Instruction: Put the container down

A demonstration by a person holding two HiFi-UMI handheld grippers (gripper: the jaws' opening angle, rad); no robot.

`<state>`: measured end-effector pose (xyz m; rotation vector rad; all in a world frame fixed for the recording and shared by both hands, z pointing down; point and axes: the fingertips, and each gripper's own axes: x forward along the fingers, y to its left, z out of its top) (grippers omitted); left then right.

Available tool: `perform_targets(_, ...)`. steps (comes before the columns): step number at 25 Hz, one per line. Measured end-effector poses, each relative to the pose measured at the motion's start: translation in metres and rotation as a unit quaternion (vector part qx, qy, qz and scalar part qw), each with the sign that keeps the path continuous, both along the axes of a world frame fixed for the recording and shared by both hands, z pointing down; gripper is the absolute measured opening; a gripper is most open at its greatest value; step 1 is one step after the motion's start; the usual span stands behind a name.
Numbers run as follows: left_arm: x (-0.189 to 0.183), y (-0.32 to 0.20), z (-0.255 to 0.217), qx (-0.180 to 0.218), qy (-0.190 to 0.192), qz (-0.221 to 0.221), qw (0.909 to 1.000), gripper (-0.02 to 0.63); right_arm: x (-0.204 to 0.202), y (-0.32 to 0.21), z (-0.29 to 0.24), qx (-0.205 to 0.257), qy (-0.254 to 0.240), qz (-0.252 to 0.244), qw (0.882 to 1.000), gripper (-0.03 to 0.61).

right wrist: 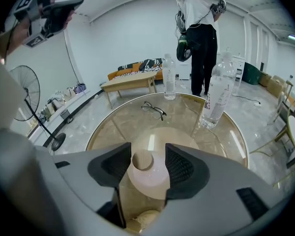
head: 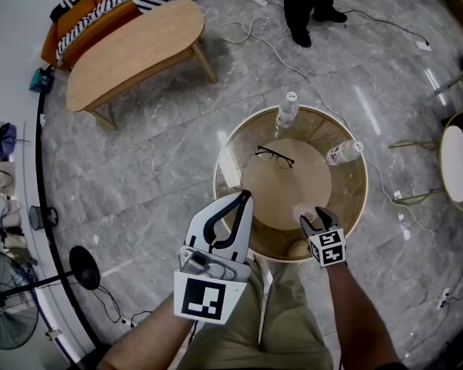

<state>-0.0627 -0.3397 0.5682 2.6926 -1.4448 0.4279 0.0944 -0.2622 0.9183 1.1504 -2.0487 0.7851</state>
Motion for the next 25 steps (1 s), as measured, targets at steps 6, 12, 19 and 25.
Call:
perform_targets(6, 0.009, -0.006, -0.033, -0.002, 0.055, -0.006, 0.9984, 0.015, 0.011, -0.006, -0.078, 0.047, -0.015, 0.025, 0.998, 0.207)
perform_targets(12, 0.022, -0.003, -0.072, 0.022, 0.061, -0.001, 0.9979, 0.014, 0.026, -0.011, -0.177, 0.118, -0.011, 0.054, 0.991, 0.014)
perform_targets(19, 0.022, 0.006, -0.110, 0.034, 0.064, -0.002, 0.9974, 0.014, 0.023, -0.015, -0.299, 0.187, -0.056, 0.056, 0.979, 0.014)
perform_targets(25, 0.019, 0.014, -0.146, 0.041, 0.084, 0.005, 0.9956, 0.014, 0.021, -0.024, -0.382, 0.233, -0.078, 0.063, 0.967, 0.014)
